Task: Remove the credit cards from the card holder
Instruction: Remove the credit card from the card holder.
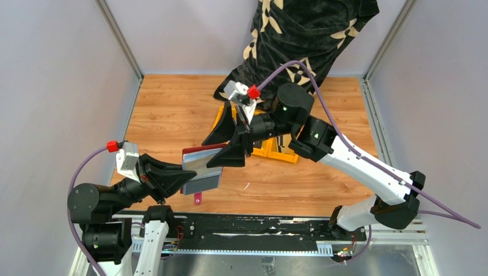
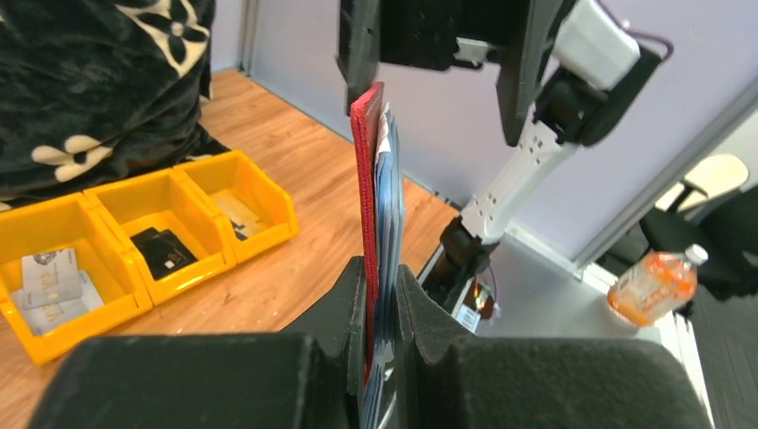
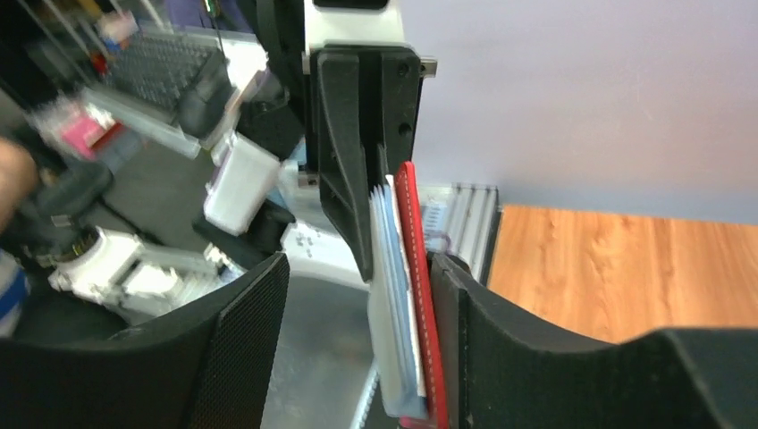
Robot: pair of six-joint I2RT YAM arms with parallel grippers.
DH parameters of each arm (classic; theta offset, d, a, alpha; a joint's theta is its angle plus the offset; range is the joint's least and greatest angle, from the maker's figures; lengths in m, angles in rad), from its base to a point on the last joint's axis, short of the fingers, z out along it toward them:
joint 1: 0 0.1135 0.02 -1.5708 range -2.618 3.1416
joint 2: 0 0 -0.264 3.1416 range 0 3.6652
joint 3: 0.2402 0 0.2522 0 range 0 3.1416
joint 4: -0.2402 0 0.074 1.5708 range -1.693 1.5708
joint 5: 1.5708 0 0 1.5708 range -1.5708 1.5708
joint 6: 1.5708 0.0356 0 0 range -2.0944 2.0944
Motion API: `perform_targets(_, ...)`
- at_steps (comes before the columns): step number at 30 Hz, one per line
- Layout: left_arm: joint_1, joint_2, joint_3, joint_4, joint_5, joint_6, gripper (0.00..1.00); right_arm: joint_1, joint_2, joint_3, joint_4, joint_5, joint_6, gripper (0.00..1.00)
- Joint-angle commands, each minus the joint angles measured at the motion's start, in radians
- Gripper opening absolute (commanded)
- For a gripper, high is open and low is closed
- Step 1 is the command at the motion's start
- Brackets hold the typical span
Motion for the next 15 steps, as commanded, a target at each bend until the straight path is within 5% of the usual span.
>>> perform_targets(1, -0.005, 0.03, 0.01, -0.05, 0.114, 0.124, 0.03, -0.01, 0.102, 0.181, -0.518, -0.097, -0.321, 0.64)
perform_targets(10, -0.005, 0.056, -0.009, -0.06, 0.193, 0.154, 0.01, 0.041, 0.218, 0.323, -0.682, -0.103, -0.432, 0.57)
perform_targets(13, -0.005, 0.056, -0.01, -0.06, 0.195, 0.156, 0.02, 0.05, 0.246, 0.366, -0.716, -0.09, -0.44, 0.24)
perform_targets(14, -0.005, 0.056, -0.011, -0.06, 0.189, 0.156, 0.06, 0.049, 0.25, 0.377, -0.719, -0.08, -0.435, 0.1)
perform_targets(15, -0.005, 0.053, -0.011, -0.064, 0.18, 0.159, 0.2, 0.049, 0.247, 0.38, -0.71, -0.066, -0.43, 0.0)
